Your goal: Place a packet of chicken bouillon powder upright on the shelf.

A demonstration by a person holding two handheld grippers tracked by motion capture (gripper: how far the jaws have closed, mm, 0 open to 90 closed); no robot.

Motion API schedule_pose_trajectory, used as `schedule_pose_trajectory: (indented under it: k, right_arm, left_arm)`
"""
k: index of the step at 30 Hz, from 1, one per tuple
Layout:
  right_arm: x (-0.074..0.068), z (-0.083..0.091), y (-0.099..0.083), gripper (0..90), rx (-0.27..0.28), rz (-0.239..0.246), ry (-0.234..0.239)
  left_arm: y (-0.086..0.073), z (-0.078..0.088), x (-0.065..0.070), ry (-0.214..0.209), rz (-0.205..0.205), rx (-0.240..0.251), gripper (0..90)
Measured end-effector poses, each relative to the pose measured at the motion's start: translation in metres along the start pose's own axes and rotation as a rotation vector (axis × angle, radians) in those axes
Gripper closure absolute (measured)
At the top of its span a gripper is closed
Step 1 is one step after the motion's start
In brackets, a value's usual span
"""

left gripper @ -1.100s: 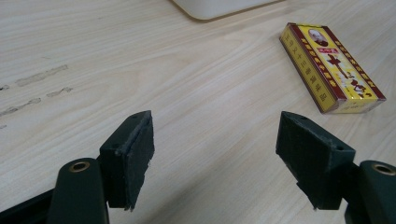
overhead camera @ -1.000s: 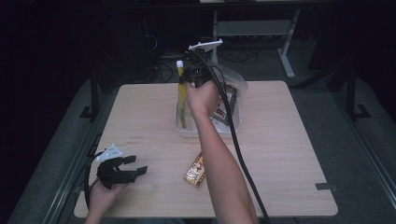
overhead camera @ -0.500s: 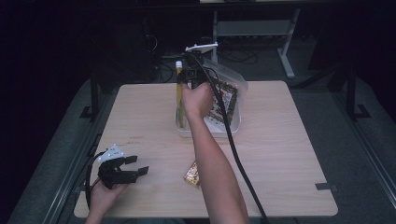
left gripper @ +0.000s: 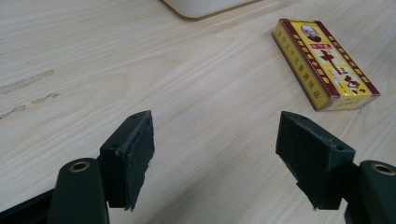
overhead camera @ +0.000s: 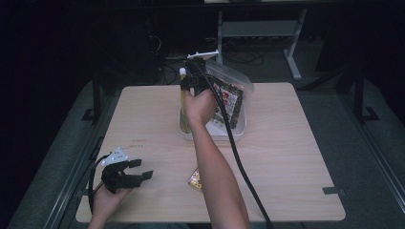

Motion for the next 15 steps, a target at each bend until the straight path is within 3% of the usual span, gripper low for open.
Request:
schedule_pose_trajectory:
  k: [6,15]
  right_arm:
    - [0.002,-0.003,-0.003,89.3,0.009,-0.006,-0.002]
    - [0.0,-0.014,-0.01,88.5,-0.017,0.03,-0.034]
  left_arm:
    - [0.0,0.0,0.0,0.0,-0.001,0.0,27.4]
    - [0.0,0.0,0.0,0.001,-0.002,-0.002,27.4]
Point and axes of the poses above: each handheld gripper's, and its own axes: z roughly backward along the jaws, y roughly out of its top, x roughly to its right, the point moved 2 cm from there along -z, roughly forward along the jaws, and after that the axes turned 2 degrees about -x, right-handed, at the moved point
